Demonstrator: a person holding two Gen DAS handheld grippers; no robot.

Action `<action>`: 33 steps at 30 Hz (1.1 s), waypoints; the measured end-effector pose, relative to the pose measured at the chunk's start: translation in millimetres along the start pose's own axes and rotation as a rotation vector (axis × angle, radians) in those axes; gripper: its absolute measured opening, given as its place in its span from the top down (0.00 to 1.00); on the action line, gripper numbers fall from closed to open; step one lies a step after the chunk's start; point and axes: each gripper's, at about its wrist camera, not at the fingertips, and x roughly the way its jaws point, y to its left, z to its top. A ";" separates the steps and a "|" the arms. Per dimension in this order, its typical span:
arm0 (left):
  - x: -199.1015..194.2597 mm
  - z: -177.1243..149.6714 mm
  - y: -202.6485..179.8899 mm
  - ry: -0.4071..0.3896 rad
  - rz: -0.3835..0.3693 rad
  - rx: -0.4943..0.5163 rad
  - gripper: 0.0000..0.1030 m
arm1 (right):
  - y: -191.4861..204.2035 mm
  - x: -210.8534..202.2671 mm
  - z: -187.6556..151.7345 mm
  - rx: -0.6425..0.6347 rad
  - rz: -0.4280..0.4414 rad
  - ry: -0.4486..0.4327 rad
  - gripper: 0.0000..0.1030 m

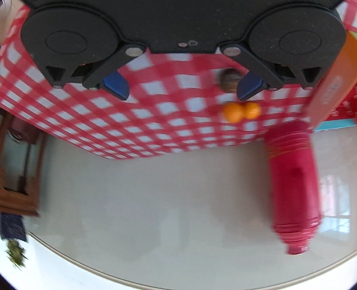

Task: Organize fruits
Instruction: 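Move the left gripper to the small yellow-orange fruit and grasp it, then carry the small fruit with the left gripper into the box and open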

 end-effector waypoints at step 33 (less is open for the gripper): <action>77.8 -18.6 -142.0 0.280 -0.223 0.039 0.80 | -86.1 -5.6 -1.2 0.123 -0.114 -0.032 0.06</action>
